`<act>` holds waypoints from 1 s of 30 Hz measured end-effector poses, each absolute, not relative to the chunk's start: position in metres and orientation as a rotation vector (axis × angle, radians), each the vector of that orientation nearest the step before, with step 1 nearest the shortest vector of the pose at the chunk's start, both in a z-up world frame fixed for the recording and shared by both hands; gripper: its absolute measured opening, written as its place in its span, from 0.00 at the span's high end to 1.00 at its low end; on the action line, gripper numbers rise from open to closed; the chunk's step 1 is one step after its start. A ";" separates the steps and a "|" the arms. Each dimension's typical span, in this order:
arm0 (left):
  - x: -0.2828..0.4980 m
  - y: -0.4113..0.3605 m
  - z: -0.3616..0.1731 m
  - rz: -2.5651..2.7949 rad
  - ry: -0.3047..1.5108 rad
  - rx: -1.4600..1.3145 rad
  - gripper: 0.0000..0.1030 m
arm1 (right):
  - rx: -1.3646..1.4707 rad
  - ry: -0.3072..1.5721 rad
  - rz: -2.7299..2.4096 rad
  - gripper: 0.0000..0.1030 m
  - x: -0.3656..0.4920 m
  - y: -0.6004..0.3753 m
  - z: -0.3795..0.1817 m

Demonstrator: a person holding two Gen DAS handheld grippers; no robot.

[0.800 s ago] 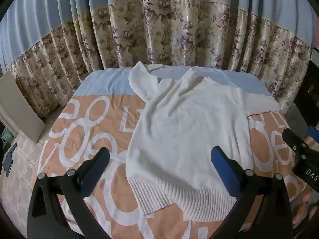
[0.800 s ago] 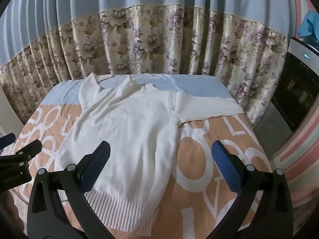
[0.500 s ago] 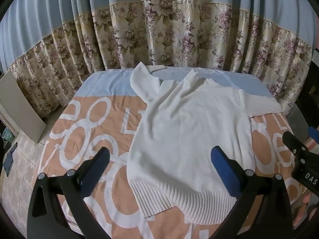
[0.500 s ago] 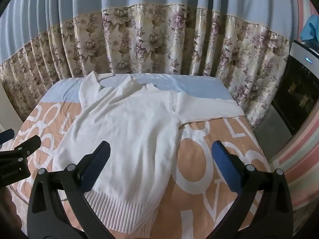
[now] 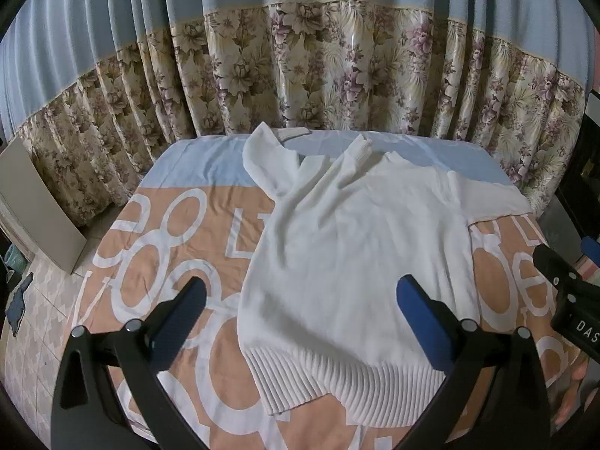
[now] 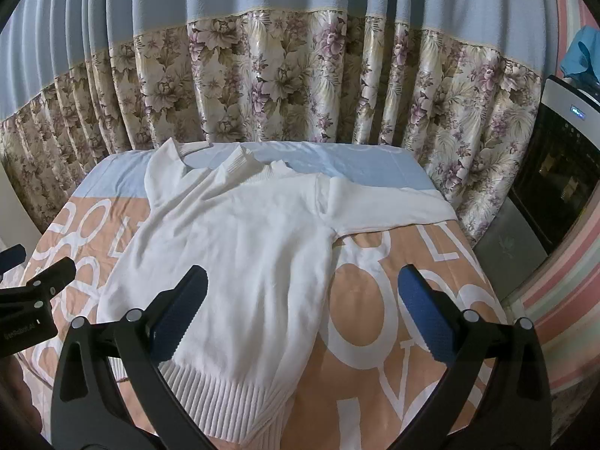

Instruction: Fold small clothes

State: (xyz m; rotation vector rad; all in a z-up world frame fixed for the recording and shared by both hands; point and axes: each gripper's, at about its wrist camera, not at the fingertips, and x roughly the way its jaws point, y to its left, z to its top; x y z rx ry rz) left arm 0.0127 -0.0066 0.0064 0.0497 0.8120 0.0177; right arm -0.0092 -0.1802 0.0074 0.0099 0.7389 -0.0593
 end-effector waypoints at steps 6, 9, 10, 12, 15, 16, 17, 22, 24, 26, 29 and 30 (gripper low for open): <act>0.013 -0.008 0.007 0.021 0.808 0.055 0.01 | 0.008 0.739 -0.064 0.03 -0.008 -0.185 0.009; 0.012 -0.008 0.006 0.021 0.806 0.058 0.01 | 0.009 0.737 -0.066 0.03 -0.008 -0.186 0.010; 0.011 -0.008 0.006 0.021 0.805 0.056 0.01 | 0.010 0.737 -0.067 0.03 -0.008 -0.187 0.010; 0.012 -0.008 0.008 0.023 0.800 0.054 0.01 | 0.007 0.738 -0.069 0.03 -0.007 -0.187 0.010; 0.011 -0.007 0.008 0.022 0.801 0.056 0.01 | 0.010 0.740 -0.068 0.03 -0.007 -0.189 0.010; 0.011 -0.007 0.008 0.021 0.801 0.057 0.01 | 0.008 0.741 -0.070 0.03 -0.006 -0.187 0.009; 0.012 -0.007 0.008 0.022 0.801 0.057 0.01 | 0.008 0.741 -0.070 0.03 -0.006 -0.186 0.009; 0.011 -0.008 0.008 0.024 0.800 0.056 0.01 | 0.009 0.744 -0.070 0.03 -0.006 -0.186 0.007; 0.014 -0.007 0.008 0.029 0.801 0.056 0.01 | 0.008 0.745 -0.066 0.03 -0.005 -0.187 0.006; 0.017 -0.007 0.004 0.031 0.806 0.059 0.01 | 0.006 0.744 -0.071 0.03 -0.005 -0.185 0.006; 0.018 -0.007 0.002 0.032 0.808 0.061 0.01 | 0.007 0.745 -0.068 0.03 -0.004 -0.186 0.006; 0.018 -0.007 0.002 0.032 0.808 0.062 0.01 | 0.006 0.745 -0.069 0.03 -0.004 -0.186 0.006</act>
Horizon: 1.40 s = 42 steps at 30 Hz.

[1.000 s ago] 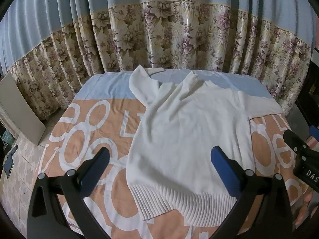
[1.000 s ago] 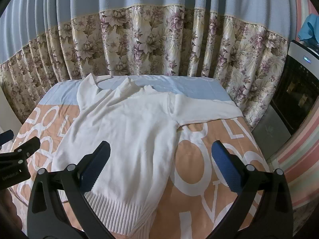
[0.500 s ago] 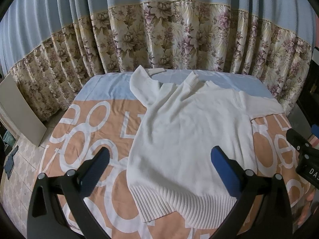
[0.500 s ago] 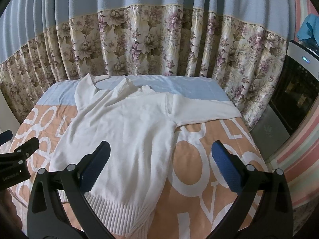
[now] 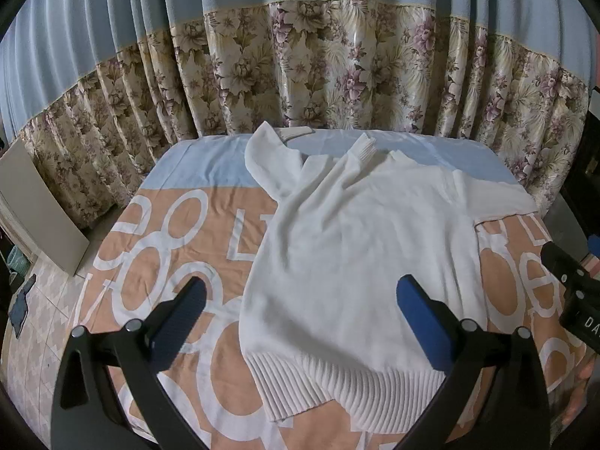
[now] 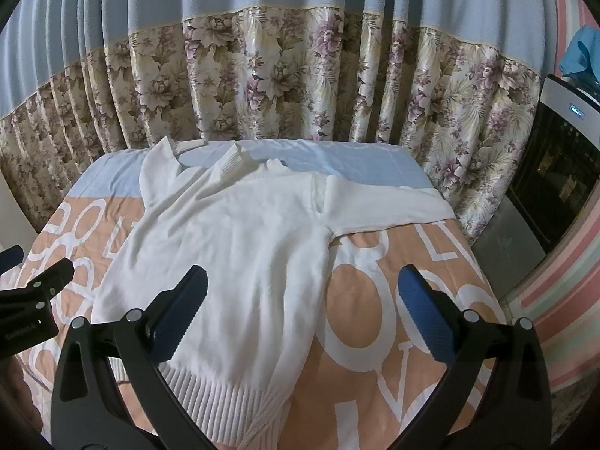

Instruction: Fold small clothes

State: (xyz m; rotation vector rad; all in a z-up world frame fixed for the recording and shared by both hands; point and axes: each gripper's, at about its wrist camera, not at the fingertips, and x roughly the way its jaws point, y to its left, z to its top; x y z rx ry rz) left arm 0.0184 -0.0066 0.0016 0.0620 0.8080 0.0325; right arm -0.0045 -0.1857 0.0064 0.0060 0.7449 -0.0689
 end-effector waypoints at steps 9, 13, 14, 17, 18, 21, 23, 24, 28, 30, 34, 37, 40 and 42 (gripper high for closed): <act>0.019 -0.006 0.001 0.034 0.807 0.064 0.01 | 0.006 0.747 -0.069 0.03 -0.003 -0.187 0.005; 0.019 -0.006 0.001 0.034 0.807 0.063 0.01 | 0.005 0.747 -0.068 0.03 -0.003 -0.187 0.006; 0.019 -0.006 0.001 0.034 0.808 0.064 0.01 | 0.005 0.748 -0.068 0.03 -0.003 -0.187 0.006; 0.020 -0.006 0.001 0.035 0.807 0.066 0.01 | 0.005 0.748 -0.068 0.03 -0.003 -0.187 0.005; 0.021 -0.005 0.001 0.036 0.805 0.067 0.01 | 0.004 0.747 -0.068 0.03 -0.002 -0.187 0.005; 0.022 -0.004 0.001 0.036 0.803 0.068 0.01 | 0.005 0.746 -0.070 0.03 -0.003 -0.186 0.006; 0.024 -0.003 0.002 0.034 0.802 0.070 0.01 | 0.005 0.746 -0.070 0.03 -0.002 -0.187 0.006; 0.023 -0.004 0.002 0.034 0.801 0.071 0.01 | 0.004 0.746 -0.070 0.03 -0.001 -0.188 0.004; 0.025 -0.003 0.004 0.035 0.801 0.073 0.01 | 0.004 0.747 -0.071 0.03 -0.001 -0.187 0.006; 0.024 -0.003 0.004 0.035 0.800 0.073 0.01 | 0.005 0.747 -0.070 0.03 -0.001 -0.186 0.006; 0.023 -0.003 0.003 0.035 0.799 0.072 0.01 | 0.007 0.747 -0.070 0.03 -0.002 -0.186 0.006; 0.024 -0.003 0.003 0.034 0.801 0.074 0.01 | 0.005 0.750 -0.073 0.03 -0.001 -0.189 0.004; 0.024 -0.003 0.003 0.034 0.801 0.076 0.01 | 0.005 0.753 -0.076 0.03 0.002 -0.192 0.002; 0.025 -0.003 0.004 0.036 0.802 0.075 0.01 | 0.004 0.756 -0.077 0.03 0.003 -0.193 0.002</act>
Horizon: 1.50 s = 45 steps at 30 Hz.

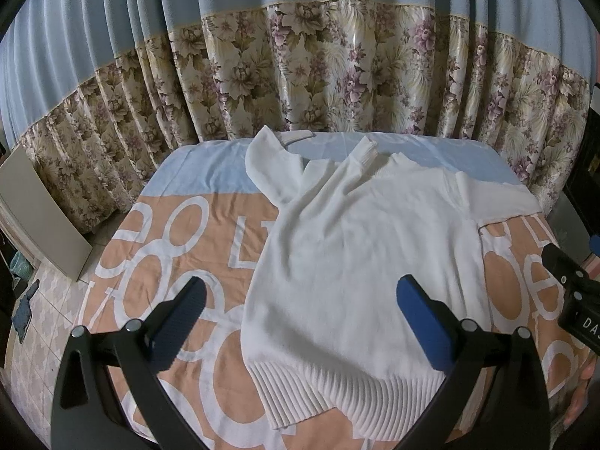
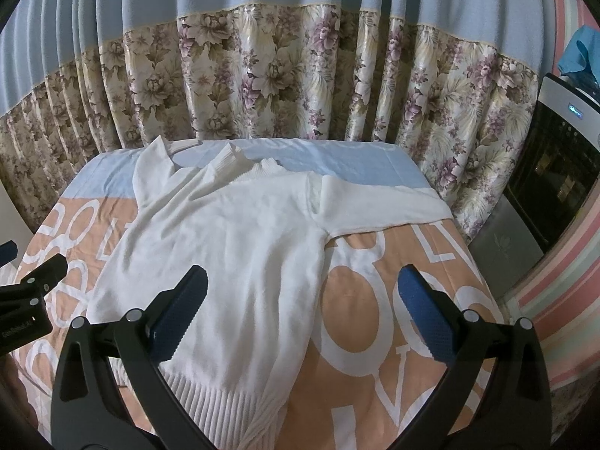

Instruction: Fold small clothes

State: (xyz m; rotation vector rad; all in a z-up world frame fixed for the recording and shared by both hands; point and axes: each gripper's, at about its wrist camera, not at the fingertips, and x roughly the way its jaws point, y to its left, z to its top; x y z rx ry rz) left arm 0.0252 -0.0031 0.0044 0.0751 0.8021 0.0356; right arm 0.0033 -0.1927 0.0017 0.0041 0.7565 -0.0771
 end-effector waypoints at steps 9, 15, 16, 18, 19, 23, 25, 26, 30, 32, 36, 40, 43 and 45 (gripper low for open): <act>0.033 -0.003 0.000 0.042 0.810 0.080 0.01 | 0.006 0.757 -0.066 0.03 0.009 -0.191 -0.003; 0.066 -0.007 -0.019 0.021 0.844 0.064 0.01 | 0.058 0.736 -0.080 0.03 0.032 -0.214 -0.018; 0.073 -0.009 -0.022 0.015 0.851 0.065 0.01 | 0.051 0.731 -0.091 0.03 0.036 -0.215 -0.018; 0.089 -0.020 -0.028 -0.003 0.860 0.072 0.01 | 0.030 0.714 -0.112 0.03 0.046 -0.222 -0.021; 0.097 -0.027 -0.031 -0.010 0.860 0.082 0.01 | 0.012 0.699 -0.130 0.03 0.051 -0.226 -0.023; 0.129 -0.056 -0.038 -0.066 0.858 0.121 0.01 | -0.024 0.691 -0.162 0.03 0.078 -0.250 -0.030; 0.147 -0.070 -0.040 -0.068 0.841 0.125 0.01 | 0.023 0.724 -0.157 0.03 0.099 -0.273 -0.038; 0.153 -0.074 -0.040 -0.070 0.833 0.125 0.01 | 0.052 0.735 -0.156 0.03 0.109 -0.285 -0.041; 0.194 -0.095 -0.047 -0.087 0.816 0.125 0.01 | 0.132 0.773 -0.211 0.03 0.149 -0.339 -0.060; 0.211 -0.100 -0.052 -0.081 0.814 0.127 0.01 | 0.148 0.787 -0.277 0.03 0.168 -0.371 -0.073; 0.247 -0.104 -0.064 -0.059 0.833 0.120 0.01 | 0.225 0.820 -0.381 0.04 0.198 -0.438 -0.103; 0.261 -0.104 -0.075 -0.046 0.846 0.114 0.01 | 0.354 0.885 -0.413 0.26 0.214 -0.486 -0.133; 0.264 -0.107 -0.084 -0.048 0.862 0.132 0.01 | 0.430 0.926 -0.425 0.26 0.219 -0.504 -0.149; 0.264 -0.109 -0.089 -0.045 0.866 0.152 0.01 | 0.464 0.922 -0.424 0.26 0.220 -0.509 -0.153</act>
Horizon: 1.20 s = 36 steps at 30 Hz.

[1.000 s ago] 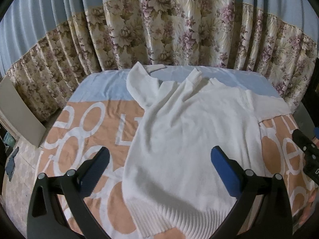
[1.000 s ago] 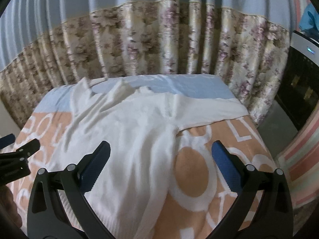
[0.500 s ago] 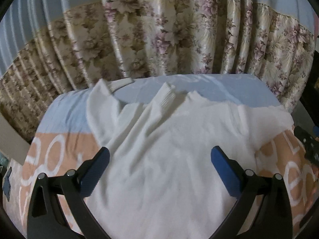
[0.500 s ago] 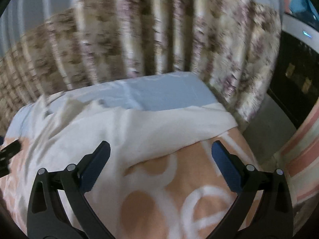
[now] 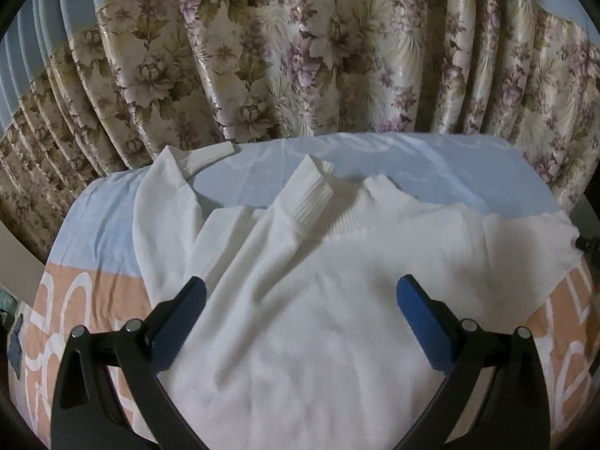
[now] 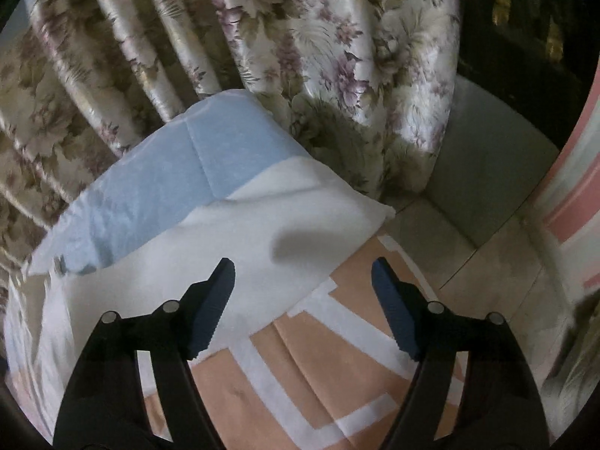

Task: Fold small clothes
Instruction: 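Reach the right tool to a sweater sleeve cuff and grasp it, then carry the held sleeve across the sweater body with the right tool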

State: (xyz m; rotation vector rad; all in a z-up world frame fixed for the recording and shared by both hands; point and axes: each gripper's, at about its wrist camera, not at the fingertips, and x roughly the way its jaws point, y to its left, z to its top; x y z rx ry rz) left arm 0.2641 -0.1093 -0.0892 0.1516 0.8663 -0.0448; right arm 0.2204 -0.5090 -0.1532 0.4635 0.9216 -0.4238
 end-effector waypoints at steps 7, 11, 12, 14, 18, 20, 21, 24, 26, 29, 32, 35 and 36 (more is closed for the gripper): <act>0.266 -0.102 -0.098 -0.028 0.894 0.172 0.01 | 0.400 0.936 -0.403 0.82 0.241 -0.500 -0.168; 0.265 -0.097 -0.098 -0.017 0.886 0.191 0.01 | 0.333 0.902 -0.388 0.86 0.241 -0.488 -0.161; 0.265 -0.095 -0.098 -0.016 0.884 0.188 0.01 | 0.306 0.882 -0.389 0.86 0.240 -0.483 -0.157; 0.268 -0.091 -0.099 -0.015 0.889 0.178 0.01 | 0.228 0.828 -0.373 0.86 0.236 -0.465 -0.142; 0.275 -0.083 -0.102 -0.017 0.892 0.157 0.01 | 0.100 0.738 -0.235 0.86 0.230 -0.403 -0.109; 0.279 -0.080 -0.105 -0.013 0.896 0.155 0.01 | 0.024 0.703 -0.130 0.86 0.229 -0.355 -0.093; 0.281 -0.077 -0.107 -0.017 0.906 0.149 0.01 | 0.010 0.701 -0.094 0.86 0.229 -0.340 -0.090; 0.285 -0.068 -0.110 -0.012 0.917 0.136 0.01 | -0.039 0.728 0.066 0.86 0.236 -0.277 -0.091; 0.285 -0.060 -0.111 -0.007 0.918 0.132 0.01 | -0.116 0.771 0.148 0.86 0.242 -0.235 -0.105; 0.284 -0.044 -0.116 0.011 0.927 0.133 0.01 | -0.204 0.864 0.246 0.86 0.245 -0.193 -0.130; 0.282 -0.033 -0.121 0.025 0.938 0.133 0.01 | -0.224 0.902 0.295 0.60 0.238 -0.181 -0.139; 0.278 -0.026 -0.127 0.023 0.948 0.126 0.01 | -0.215 0.878 0.292 0.40 0.222 -0.195 -0.134; 0.277 -0.026 -0.129 0.017 0.953 0.124 0.01 | -0.212 0.875 0.284 0.40 0.218 -0.199 -0.133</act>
